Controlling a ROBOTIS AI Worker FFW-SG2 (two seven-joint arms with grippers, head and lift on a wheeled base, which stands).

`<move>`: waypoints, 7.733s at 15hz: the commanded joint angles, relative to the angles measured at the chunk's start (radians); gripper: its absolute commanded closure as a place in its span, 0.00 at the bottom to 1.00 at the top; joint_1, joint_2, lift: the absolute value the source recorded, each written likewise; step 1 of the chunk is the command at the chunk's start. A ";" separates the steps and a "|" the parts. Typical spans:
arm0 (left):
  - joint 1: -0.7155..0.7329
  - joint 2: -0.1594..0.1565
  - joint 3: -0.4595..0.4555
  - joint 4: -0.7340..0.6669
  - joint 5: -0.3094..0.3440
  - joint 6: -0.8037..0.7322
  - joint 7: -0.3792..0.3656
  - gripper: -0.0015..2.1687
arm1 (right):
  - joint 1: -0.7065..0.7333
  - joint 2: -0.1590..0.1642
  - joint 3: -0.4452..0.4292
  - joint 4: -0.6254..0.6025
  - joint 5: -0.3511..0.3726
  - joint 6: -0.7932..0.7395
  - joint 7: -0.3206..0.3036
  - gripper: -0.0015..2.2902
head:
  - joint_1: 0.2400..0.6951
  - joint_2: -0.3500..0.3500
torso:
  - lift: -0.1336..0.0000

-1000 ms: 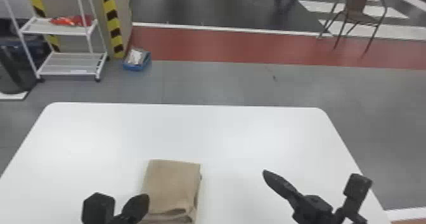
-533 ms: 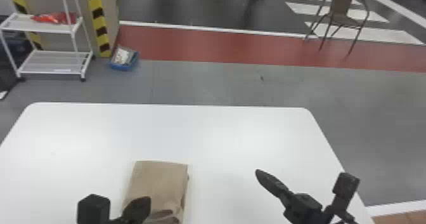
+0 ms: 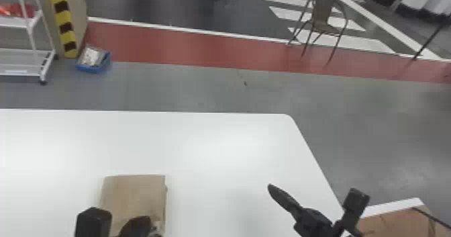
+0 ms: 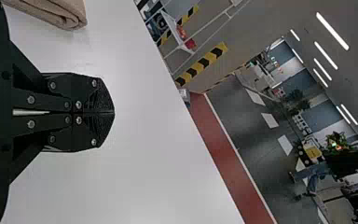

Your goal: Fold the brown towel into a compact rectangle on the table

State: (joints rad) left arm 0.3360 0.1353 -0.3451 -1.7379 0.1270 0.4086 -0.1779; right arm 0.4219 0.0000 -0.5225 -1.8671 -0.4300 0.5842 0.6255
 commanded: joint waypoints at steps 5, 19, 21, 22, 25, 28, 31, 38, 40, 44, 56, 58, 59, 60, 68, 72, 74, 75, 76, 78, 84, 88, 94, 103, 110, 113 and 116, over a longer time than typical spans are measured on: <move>-0.078 -0.017 -0.034 0.089 -0.021 0.002 0.028 0.75 | 0.006 0.001 0.004 0.002 -0.003 0.013 0.007 0.62 | 1.00 0.00 | 1.00; -0.175 -0.042 -0.032 0.198 -0.049 -0.053 0.028 0.75 | 0.009 0.001 -0.001 -0.034 -0.007 0.041 0.000 0.62 | 1.00 0.00 | 1.00; -0.101 -0.037 0.006 0.097 -0.047 -0.047 0.015 0.75 | 0.009 0.001 -0.001 -0.034 -0.007 0.041 -0.001 0.62 | 1.00 0.00 | 1.00; -0.072 -0.036 0.029 0.046 -0.041 -0.044 0.011 0.75 | 0.005 0.001 0.003 -0.032 -0.007 0.041 -0.001 0.62 | 1.00 0.00 | 1.00; -0.015 -0.032 0.094 -0.020 -0.030 -0.023 -0.011 0.75 | -0.003 0.001 0.010 -0.024 -0.001 0.041 -0.001 0.62 | 1.00 0.00 | 1.00; -0.017 -0.031 0.094 0.020 -0.070 -0.017 0.005 0.75 | -0.005 0.001 0.012 -0.023 -0.003 0.041 -0.001 0.62 | 1.00 0.00 | 1.00; -0.037 -0.031 0.090 0.069 -0.092 -0.023 0.012 0.75 | -0.005 0.001 0.010 -0.023 -0.004 0.041 -0.001 0.62 | 1.00 0.01 | 1.00; -0.123 -0.036 0.086 0.187 -0.110 -0.056 0.028 0.75 | 0.001 0.001 0.013 -0.041 -0.004 0.053 -0.003 0.62 | 1.00 0.05 | 1.00; -0.147 -0.040 0.078 0.212 -0.121 -0.066 0.029 0.75 | 0.006 0.001 0.010 -0.044 -0.006 0.053 -0.003 0.62 | 1.00 0.06 | 1.00; -0.201 -0.043 0.051 0.255 -0.124 -0.084 0.028 0.75 | 0.001 0.001 0.021 -0.046 -0.001 0.072 -0.003 0.62 | 1.00 0.04 | 1.00; -0.081 -0.028 0.149 0.008 -0.086 -0.145 -0.035 0.75 | -0.106 0.001 0.276 0.022 0.112 -0.073 0.000 0.62 | 1.00 0.21 | 1.00; -0.078 -0.025 0.193 -0.011 -0.075 -0.142 -0.048 0.75 | -0.130 0.001 0.338 0.101 0.139 -0.198 0.005 0.62 | 1.00 0.27 | 1.00; -0.077 -0.022 0.202 -0.009 -0.067 -0.145 -0.051 0.75 | -0.146 0.001 0.366 0.147 0.146 -0.263 0.013 0.62 | 1.00 0.31 | 1.00; -0.075 -0.017 0.204 -0.009 -0.063 -0.145 -0.051 0.75 | -0.158 0.001 0.383 0.181 0.146 -0.306 0.016 0.62 | 1.00 0.38 | 1.00; -0.064 -0.003 0.225 -0.005 -0.038 -0.173 -0.069 0.75 | -0.235 0.001 0.492 0.410 0.252 -0.395 0.060 0.62 | 1.00 0.53 | 1.00; -0.064 0.000 0.225 0.001 -0.035 -0.173 -0.071 0.75 | -0.273 0.001 0.510 0.477 0.287 -0.398 0.062 0.62 | 1.00 0.57 | 1.00; -0.063 0.001 0.224 0.001 -0.035 -0.173 -0.071 0.75 | -0.285 0.001 0.515 0.497 0.303 -0.389 0.068 0.62 | 1.00 0.58 | 1.00; -0.061 0.001 0.224 0.000 -0.033 -0.173 -0.071 0.75 | -0.285 0.001 0.515 0.499 0.312 -0.373 0.066 0.62 | 1.00 0.59 | 1.00; -0.060 0.001 0.224 -0.002 -0.033 -0.173 -0.071 0.75 | -0.279 0.001 0.515 0.499 0.312 -0.361 0.066 0.62 | 1.00 0.59 | 1.00; -0.060 0.001 0.221 0.000 -0.035 -0.173 -0.069 0.75 | -0.273 0.001 0.510 0.505 0.320 -0.361 0.066 0.62 | 1.00 0.59 | 1.00; -0.060 -0.002 0.204 -0.006 -0.036 -0.170 -0.065 0.75 | -0.278 0.001 0.489 0.546 0.335 -0.413 0.053 0.62 | 1.00 0.57 | 1.00; -0.045 0.000 0.204 -0.029 -0.036 -0.170 -0.061 0.75 | -0.238 0.001 0.460 0.473 0.300 -0.419 0.071 0.62 | 1.00 0.54 | 1.00; -0.009 0.004 0.248 -0.107 -0.024 -0.164 -0.060 0.04 | -0.117 0.001 0.372 0.209 0.251 -0.456 0.040 0.01 | 1.00 0.49 | 1.00; -0.040 0.026 0.311 0.034 -0.046 -0.520 0.083 0.02 | -0.164 0.001 0.317 0.071 0.359 -0.419 -0.087 0.02 | 1.00 0.48 | 1.00; -0.114 0.030 0.353 0.147 -0.056 -0.596 0.070 0.02 | -0.150 0.001 0.253 0.040 0.295 -0.438 -0.135 0.03 | 1.00 0.47 | 1.00; -0.121 0.032 0.360 0.172 -0.043 -0.646 0.064 0.02 | -0.149 0.001 0.266 0.043 0.306 -0.462 -0.150 0.03 | 1.00 0.47 | 1.00; -0.120 0.032 0.359 0.170 -0.043 -0.655 0.063 0.02 | -0.149 0.001 0.282 0.043 0.306 -0.465 -0.161 0.03 | 1.00 0.48 | 1.00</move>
State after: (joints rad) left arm 0.2152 0.1671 0.0152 -1.5671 0.0838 -0.2422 -0.1138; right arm 0.2731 0.0000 -0.2483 -1.8243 -0.1245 0.1207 0.4663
